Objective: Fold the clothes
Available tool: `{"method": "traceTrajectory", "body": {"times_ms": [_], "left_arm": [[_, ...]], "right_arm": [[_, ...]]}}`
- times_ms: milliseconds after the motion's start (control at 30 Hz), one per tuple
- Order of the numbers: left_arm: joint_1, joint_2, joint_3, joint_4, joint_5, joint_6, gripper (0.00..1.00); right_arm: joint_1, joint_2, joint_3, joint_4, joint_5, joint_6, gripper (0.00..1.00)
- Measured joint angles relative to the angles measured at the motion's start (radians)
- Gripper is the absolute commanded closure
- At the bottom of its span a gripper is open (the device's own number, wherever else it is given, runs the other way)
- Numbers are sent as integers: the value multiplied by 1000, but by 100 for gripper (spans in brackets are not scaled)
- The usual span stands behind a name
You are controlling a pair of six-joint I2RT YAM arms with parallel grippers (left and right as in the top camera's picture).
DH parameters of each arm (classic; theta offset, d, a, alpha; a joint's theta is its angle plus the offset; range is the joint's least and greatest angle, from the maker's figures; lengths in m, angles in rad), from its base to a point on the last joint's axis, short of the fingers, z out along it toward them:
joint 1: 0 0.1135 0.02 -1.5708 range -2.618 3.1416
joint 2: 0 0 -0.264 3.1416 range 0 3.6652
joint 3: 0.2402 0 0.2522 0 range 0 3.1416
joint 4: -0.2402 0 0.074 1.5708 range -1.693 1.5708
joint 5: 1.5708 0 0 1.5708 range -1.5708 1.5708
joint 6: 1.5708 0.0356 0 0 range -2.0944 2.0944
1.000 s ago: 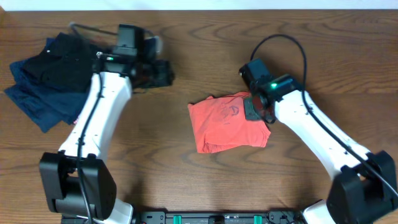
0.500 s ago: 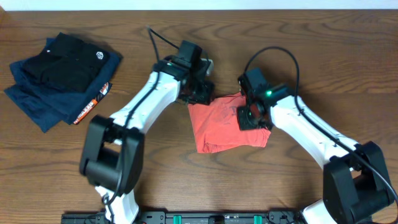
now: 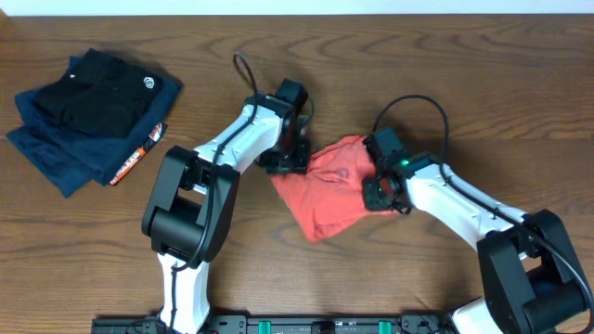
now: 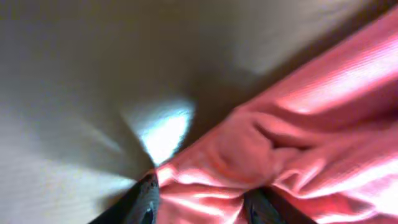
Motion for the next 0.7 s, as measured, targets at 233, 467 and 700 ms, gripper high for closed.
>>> {"method": "traceTrajectory", "body": {"times_ms": [233,467,700], "left_arm": [[39,5,-2,-126,10,-202,54],[40,-57,-3,-101,-2,-158,41],[41,-277,2,43,-17,-47,29]], "right_arm": [[-188,13,0,106,112,-37,56],[-220,12,170,-109,-75,-101,57],[-124,-15,212,-138,-362,-122,57]]}}
